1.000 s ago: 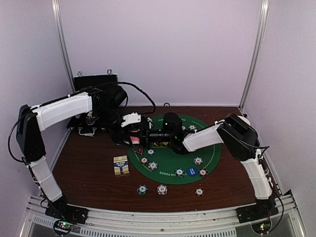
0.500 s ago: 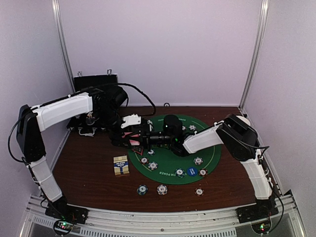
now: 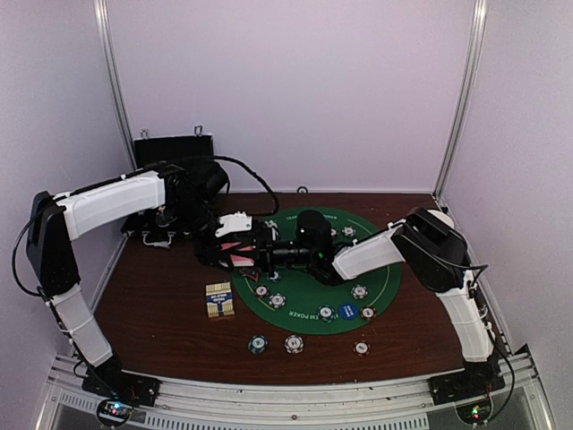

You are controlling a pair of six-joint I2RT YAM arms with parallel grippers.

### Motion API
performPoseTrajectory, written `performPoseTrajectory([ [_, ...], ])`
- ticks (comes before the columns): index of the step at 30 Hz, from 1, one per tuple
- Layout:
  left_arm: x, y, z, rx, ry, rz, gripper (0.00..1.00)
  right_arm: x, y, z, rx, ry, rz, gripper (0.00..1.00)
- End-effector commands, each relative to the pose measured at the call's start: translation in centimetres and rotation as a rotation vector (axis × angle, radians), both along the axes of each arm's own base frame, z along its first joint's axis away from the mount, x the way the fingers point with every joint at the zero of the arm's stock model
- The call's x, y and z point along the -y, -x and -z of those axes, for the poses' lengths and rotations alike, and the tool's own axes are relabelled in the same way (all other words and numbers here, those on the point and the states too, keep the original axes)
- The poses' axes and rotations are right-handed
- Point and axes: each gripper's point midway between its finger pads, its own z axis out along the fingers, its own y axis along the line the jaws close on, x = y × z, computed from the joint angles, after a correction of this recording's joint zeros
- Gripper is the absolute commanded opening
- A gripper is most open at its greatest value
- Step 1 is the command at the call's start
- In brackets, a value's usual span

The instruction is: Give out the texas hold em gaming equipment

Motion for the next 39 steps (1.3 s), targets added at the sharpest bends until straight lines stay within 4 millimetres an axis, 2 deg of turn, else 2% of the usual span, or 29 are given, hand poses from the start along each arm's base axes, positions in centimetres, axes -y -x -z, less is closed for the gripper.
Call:
performPoseTrajectory([
  [1,-0.2,-0.1,-0.9,0.042,0.024,0.011,0.53,0.5,0.2,-3.1,0.076,-0.065,0.006,0.0],
  [4,-0.2,-0.3,-1.3,0.055,0.026,0.009,0.45,0.5,0.2,-2.6,0.074,-0.036,0.009,0.03],
  [6,-0.2,-0.5,-1.5,0.066,0.025,0.004,0.38,0.5,0.2,-2.1,0.082,-0.009,0.01,0.14],
  [10,-0.2,-0.4,-1.9,0.069,0.029,0.006,0.19,0.9,-0.1,-1.1,0.11,0.07,0.021,0.43],
  [12,-0.3,-0.2,-2.0,0.064,0.029,0.008,0.16,1.1,-0.2,-0.8,0.124,0.106,0.026,0.54],
  [14,-0.3,-0.1,-2.0,0.062,0.028,0.006,0.15,1.3,-0.3,-0.9,0.14,0.129,0.029,0.59],
  [21,-0.3,-0.2,-1.8,0.056,0.025,-0.005,0.14,1.4,-0.1,-0.9,0.165,0.205,0.009,0.6],
  [27,-0.3,-0.3,-1.9,0.053,0.03,-0.017,0.13,1.6,0.2,0.1,0.166,0.267,-0.014,0.6],
  [39,-0.7,-0.2,-2.5,0.074,0.034,-0.038,0.09,3.2,0.1,1.2,0.178,0.371,-0.019,0.54],
])
